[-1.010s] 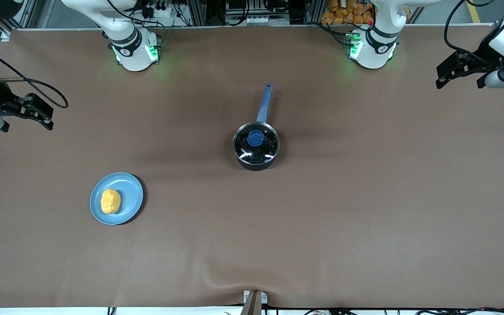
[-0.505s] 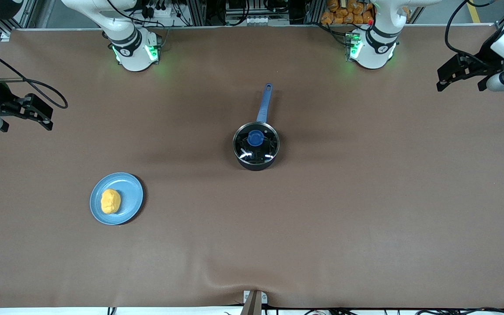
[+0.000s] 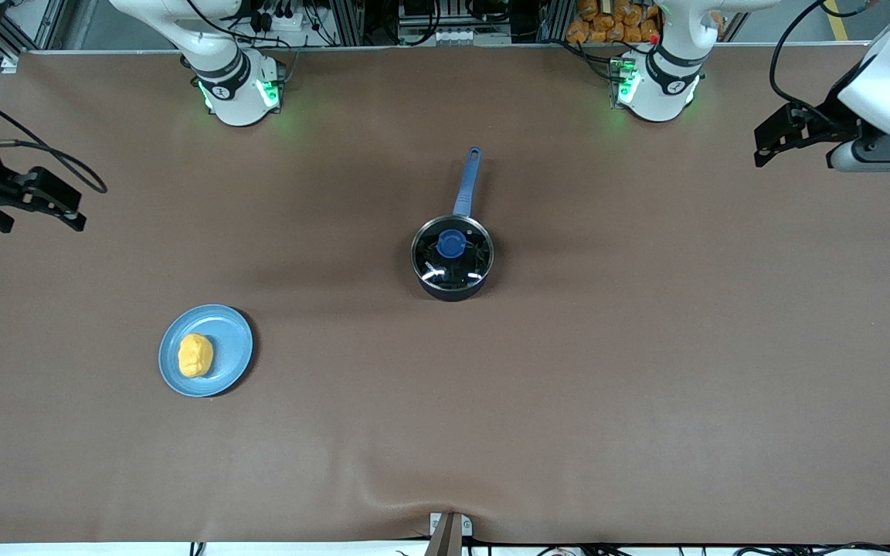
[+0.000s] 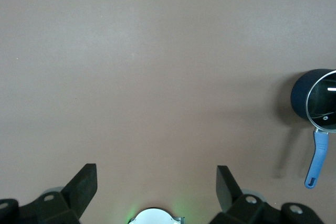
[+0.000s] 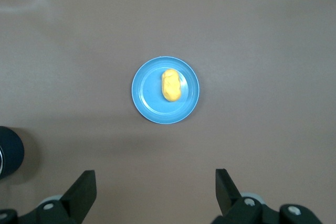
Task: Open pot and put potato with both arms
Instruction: 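Move the left gripper out toward the pot lid, then reach the left gripper to the lid knob while the right gripper reaches the potato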
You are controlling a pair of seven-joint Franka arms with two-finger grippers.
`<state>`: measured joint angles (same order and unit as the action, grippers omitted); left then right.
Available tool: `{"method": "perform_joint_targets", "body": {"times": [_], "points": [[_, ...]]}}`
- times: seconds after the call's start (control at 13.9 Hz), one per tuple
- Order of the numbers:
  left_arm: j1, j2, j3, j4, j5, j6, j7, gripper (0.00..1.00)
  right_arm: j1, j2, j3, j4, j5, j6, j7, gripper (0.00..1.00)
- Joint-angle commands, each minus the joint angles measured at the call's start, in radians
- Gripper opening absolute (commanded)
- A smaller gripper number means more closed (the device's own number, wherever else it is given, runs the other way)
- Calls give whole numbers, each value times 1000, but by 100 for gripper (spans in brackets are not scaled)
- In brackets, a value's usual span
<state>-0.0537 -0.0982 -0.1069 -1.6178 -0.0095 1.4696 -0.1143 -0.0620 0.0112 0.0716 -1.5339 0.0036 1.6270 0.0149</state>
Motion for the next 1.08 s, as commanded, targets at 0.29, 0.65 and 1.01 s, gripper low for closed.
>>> {"method": "perform_joint_targets", "body": {"times": [0.29,0.65,1.01], "points": [[-2,84,-77,33,8,23,-16,100,-30,-2,11,-3,21,-12,10,100],[-2,169,-218,32,11,129,-184,100,-27,-2,11,-3,19,-12,8,100],[-12,256,-358,33,22,219,-381,100,-50,0,10,-41,19,-15,-4,100]]}}
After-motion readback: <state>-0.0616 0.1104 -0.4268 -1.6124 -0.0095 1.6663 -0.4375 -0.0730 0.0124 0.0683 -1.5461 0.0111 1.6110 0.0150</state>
